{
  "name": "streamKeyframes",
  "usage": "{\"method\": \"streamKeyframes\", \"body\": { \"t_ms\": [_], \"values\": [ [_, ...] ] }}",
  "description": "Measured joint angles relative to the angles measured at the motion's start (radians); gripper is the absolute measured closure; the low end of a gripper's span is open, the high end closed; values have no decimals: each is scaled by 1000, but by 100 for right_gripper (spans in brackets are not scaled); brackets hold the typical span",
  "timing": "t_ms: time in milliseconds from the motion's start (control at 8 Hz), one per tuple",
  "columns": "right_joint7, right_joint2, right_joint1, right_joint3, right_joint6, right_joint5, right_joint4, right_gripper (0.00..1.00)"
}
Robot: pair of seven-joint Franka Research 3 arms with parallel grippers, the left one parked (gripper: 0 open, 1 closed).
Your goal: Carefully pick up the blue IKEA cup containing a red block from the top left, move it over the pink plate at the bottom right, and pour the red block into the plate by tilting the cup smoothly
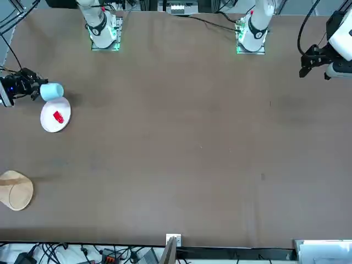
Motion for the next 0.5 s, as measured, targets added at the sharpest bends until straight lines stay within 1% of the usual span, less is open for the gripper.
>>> {"method": "streamKeyframes", "body": {
  "t_ms": [125, 250, 375, 500],
  "values": [
    [57, -13, 15, 7, 61, 0, -4, 97],
    [136, -47, 37, 11, 119, 2, -19, 97],
    [217, -105, 61, 14, 177, 20, -56, 97],
    [301, -180, 88, 16, 234, 39, -105, 97]
  ]
}}
